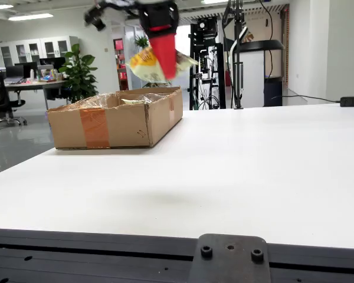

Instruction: Grasp a snack and put it in the bin.

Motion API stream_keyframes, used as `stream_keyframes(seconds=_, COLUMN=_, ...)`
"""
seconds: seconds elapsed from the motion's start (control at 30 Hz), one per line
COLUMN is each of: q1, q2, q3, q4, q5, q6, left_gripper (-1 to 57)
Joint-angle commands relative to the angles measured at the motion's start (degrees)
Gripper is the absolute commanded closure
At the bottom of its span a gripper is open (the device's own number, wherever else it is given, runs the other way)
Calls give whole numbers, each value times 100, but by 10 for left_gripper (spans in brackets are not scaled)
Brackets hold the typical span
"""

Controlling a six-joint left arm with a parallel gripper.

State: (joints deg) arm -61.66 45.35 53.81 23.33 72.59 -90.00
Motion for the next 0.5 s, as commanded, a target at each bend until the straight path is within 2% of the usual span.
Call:
stream_keyframes(seconds=0.03, q1=121, q2=-678, q3=694, q4=55, q5=-10, q6=0, left_gripper=405)
stream_keyframes(seconds=0.23, q1=401, q2=-1437, q3=1430, q4=123, q5=-22, q6=0, left_gripper=409)
stream_keyframes(seconds=0.43, q1=783, q2=-1754, q3=1644, q4=151, q5=-25, q6=21, left_gripper=412)
stream_keyframes(seconds=0.5, q1=916, q2=-1814, q3=1672, q4=155, q5=-25, q6=256, left_gripper=414)
